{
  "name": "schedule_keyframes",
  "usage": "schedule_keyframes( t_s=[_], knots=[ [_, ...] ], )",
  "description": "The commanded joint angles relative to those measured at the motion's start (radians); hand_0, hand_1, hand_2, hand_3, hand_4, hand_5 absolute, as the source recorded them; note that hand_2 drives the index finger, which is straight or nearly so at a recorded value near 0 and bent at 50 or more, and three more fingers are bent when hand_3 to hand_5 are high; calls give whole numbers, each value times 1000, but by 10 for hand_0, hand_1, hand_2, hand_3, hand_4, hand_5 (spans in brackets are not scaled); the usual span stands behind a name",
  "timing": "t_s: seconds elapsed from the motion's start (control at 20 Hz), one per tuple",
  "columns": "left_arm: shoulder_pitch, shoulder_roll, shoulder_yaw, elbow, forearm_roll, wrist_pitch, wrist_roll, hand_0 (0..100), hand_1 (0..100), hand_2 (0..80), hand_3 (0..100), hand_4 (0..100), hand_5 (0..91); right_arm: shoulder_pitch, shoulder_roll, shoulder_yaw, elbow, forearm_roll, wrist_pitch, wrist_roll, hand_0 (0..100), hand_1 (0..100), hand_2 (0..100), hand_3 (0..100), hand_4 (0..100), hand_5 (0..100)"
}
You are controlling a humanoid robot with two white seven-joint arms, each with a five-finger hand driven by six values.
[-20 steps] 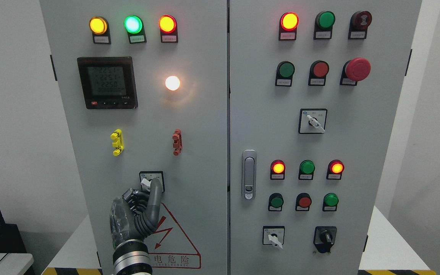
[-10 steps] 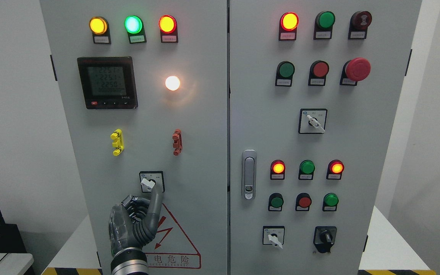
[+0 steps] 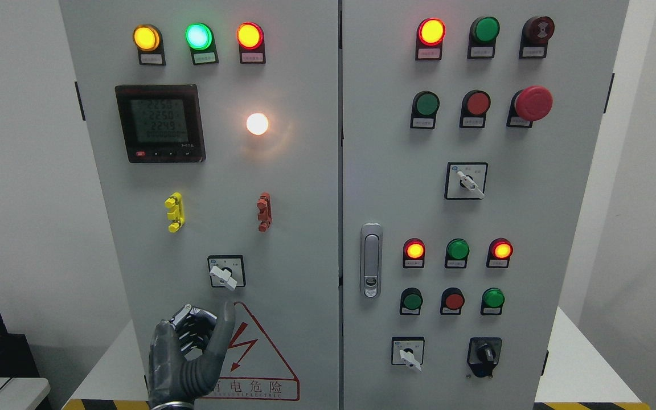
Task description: Turn on light switch 1
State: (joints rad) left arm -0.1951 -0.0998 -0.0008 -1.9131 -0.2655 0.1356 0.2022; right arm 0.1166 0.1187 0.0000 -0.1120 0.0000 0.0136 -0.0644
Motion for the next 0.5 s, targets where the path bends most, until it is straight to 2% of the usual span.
schedule_keyframes(
  t_s=[0.0,0.05,0.1,0.15,0.2,0.25,0.3,0.35,0.4,0.45],
  knots=[
    [168,19,329,19,-1,-90,-64,75,372,651,902,889,720,0,-1,17,0,-25,0,0,120,389,0,0,0,0],
    [194,20,387,37,3,-113,-90,76,370,644,908,887,686,0,1,17,0,-25,0,0,120,389,0,0,0,0],
    [214,20,449,66,11,-148,-124,80,367,623,902,868,576,0,-1,17,0,-25,0,0,120,389,0,0,0,0],
    [233,19,516,101,12,-195,-155,81,364,607,887,852,530,0,-1,17,0,-25,0,0,120,389,0,0,0,0],
    [260,19,578,143,12,-243,-182,84,360,556,855,820,460,0,-1,17,0,-25,0,0,120,389,0,0,0,0],
    [290,19,622,189,12,-287,-204,85,348,478,785,746,344,0,-1,17,0,-25,0,0,120,389,0,0,0,0],
    [315,22,660,241,17,-326,-217,86,339,453,757,714,301,0,1,17,0,-25,0,0,120,389,0,0,0,0],
    [330,25,700,305,20,-358,-224,87,328,410,678,642,216,0,-1,17,0,-25,0,0,120,389,0,0,0,0],
    [341,29,737,379,25,-381,-225,93,306,363,589,563,175,0,1,17,0,-25,0,0,120,389,0,0,0,0],
    [347,29,762,453,26,-395,-225,96,298,352,559,538,165,0,-1,17,0,-25,0,0,120,389,0,0,0,0]
  ],
)
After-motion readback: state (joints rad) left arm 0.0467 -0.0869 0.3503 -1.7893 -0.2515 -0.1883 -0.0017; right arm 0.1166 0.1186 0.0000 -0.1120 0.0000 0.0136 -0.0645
